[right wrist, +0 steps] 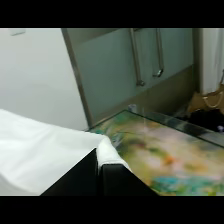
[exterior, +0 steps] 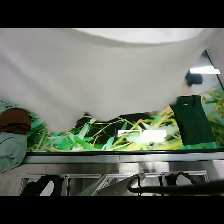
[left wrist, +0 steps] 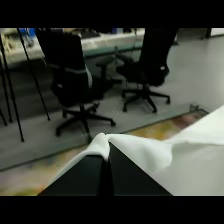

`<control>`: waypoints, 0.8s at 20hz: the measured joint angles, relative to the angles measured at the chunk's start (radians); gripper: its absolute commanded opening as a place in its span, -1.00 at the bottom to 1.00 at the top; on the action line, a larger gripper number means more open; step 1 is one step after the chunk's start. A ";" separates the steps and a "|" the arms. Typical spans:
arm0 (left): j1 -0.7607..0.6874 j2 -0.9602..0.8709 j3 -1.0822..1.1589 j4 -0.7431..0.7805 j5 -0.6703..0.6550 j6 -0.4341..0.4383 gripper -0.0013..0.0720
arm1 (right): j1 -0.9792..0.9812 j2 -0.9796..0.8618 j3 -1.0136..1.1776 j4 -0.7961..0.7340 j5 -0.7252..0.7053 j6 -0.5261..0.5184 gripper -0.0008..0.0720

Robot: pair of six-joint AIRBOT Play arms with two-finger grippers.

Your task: Fold the shirts.

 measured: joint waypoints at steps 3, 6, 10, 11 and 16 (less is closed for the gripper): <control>0.004 -0.045 0.053 0.019 -0.019 0.000 -0.93 | -0.002 0.017 0.031 -0.085 -0.018 0.009 -0.93; -0.035 -0.130 -0.014 0.013 -0.027 0.029 -0.93 | 0.012 -0.024 -0.014 -0.127 -0.004 0.016 -0.93; -0.138 -0.336 -0.122 0.077 0.018 0.085 -0.93 | 0.134 -0.149 -0.194 -0.209 -0.045 -0.010 -0.93; -0.159 -0.401 -0.134 0.108 0.036 0.093 -0.93 | 0.167 -0.192 -0.235 -0.251 -0.077 -0.017 -0.93; -0.204 -0.829 -0.018 0.213 0.089 0.102 -0.93 | 0.261 -0.477 -0.329 -0.388 -0.307 -0.037 -0.93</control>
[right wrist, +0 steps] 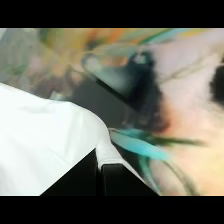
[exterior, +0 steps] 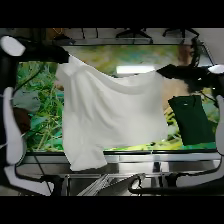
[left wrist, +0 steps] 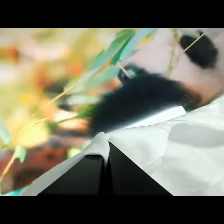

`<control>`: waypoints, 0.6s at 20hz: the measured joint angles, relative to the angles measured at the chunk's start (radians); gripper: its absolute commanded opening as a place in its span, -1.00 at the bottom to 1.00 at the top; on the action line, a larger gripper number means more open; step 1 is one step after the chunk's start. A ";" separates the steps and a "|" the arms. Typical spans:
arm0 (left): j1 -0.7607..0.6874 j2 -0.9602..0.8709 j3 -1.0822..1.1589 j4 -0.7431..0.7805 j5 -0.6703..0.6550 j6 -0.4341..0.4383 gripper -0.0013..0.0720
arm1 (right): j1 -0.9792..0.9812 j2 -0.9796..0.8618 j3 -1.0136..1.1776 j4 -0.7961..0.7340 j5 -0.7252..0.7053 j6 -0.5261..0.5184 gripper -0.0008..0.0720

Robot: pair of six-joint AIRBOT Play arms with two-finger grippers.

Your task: Fold the shirts.

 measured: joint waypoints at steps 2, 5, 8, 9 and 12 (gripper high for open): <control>-0.002 -0.142 0.072 0.014 0.024 -0.018 -0.93 | 0.011 -0.098 -0.005 -0.013 -0.090 -0.002 -0.89; -0.002 -0.236 0.071 0.014 0.115 -0.034 -0.63 | 0.017 -0.192 0.000 -0.023 -0.171 -0.005 -0.15; 0.007 -0.240 0.036 0.015 0.138 -0.047 0.84 | 0.004 -0.211 0.002 -0.028 -0.174 -0.006 -0.15; 0.016 -0.231 0.036 0.016 0.109 -0.050 0.84 | -0.011 -0.203 0.002 -0.035 -0.151 -0.006 -0.15; 0.061 -0.164 0.036 0.017 -0.027 -0.088 0.84 | -0.077 -0.154 0.002 -0.098 -0.043 0.029 -0.15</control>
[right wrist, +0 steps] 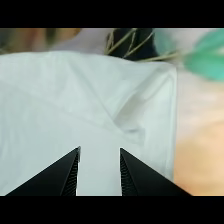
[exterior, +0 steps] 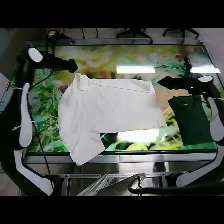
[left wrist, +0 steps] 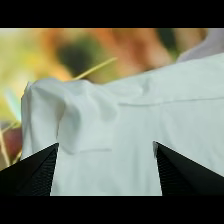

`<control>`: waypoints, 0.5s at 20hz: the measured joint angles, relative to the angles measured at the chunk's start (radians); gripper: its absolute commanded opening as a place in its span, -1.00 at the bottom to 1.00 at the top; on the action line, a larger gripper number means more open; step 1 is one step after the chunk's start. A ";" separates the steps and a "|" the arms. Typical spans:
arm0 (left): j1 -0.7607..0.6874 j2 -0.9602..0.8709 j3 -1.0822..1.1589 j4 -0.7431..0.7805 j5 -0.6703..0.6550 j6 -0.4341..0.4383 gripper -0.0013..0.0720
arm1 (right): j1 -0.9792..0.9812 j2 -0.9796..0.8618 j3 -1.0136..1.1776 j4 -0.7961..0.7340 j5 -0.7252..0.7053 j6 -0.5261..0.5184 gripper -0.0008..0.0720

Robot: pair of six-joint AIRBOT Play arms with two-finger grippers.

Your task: Fold the shirts.

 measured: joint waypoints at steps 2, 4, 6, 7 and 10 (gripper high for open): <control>0.047 0.066 -0.058 0.000 -0.105 -0.027 0.84 | -0.048 0.037 -0.006 -0.066 0.099 0.026 -0.15; 0.101 0.153 -0.188 -0.010 -0.196 -0.048 0.84 | -0.090 0.066 -0.024 -0.111 0.185 0.040 -0.15; 0.152 0.251 -0.376 -0.029 -0.253 -0.056 0.84 | -0.121 0.084 -0.045 -0.134 0.250 0.047 -0.15; 0.179 0.311 -0.493 -0.037 -0.272 -0.060 0.84 | -0.134 0.089 -0.055 -0.145 0.275 0.047 -0.15; 0.276 0.482 -0.838 -0.049 -0.288 -0.079 0.84 | -0.153 0.098 -0.071 -0.157 0.323 0.047 -0.15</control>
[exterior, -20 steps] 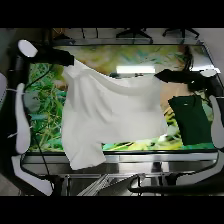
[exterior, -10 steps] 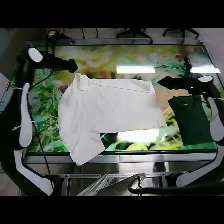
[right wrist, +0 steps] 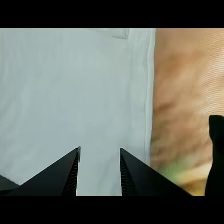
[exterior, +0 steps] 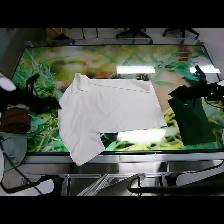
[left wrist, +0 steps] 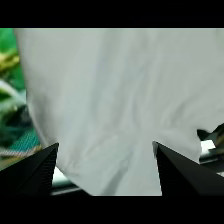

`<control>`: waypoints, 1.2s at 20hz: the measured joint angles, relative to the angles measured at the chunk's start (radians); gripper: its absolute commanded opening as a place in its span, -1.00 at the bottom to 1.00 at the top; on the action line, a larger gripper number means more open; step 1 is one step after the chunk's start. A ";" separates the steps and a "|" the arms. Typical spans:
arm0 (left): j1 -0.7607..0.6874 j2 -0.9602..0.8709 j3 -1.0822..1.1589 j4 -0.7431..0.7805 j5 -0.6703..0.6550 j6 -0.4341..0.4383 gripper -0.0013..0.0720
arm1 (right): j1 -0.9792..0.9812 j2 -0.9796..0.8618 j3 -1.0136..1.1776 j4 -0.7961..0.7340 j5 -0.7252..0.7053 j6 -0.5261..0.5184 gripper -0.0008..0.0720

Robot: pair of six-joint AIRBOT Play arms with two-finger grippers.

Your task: Fold the shirts.

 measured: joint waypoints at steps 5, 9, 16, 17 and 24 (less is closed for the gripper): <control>0.160 0.192 -0.414 -0.027 0.071 -0.045 0.84 | -0.010 0.004 -0.008 -0.008 0.028 0.000 -0.15; 0.213 0.233 -0.601 -0.131 0.208 -0.033 0.84 | -0.010 0.004 -0.009 -0.011 0.034 -0.001 -0.15; 0.230 0.091 -0.680 -0.434 0.380 0.148 0.19 | -0.011 0.005 -0.016 -0.026 0.058 0.001 -0.14; 0.231 0.069 -0.673 -0.453 0.385 0.163 0.19 | -0.012 0.005 -0.023 -0.041 0.063 0.007 -0.14; 0.232 -0.008 -0.594 -0.447 0.425 0.220 -0.92 | -0.012 0.005 -0.170 -0.183 0.082 0.065 0.30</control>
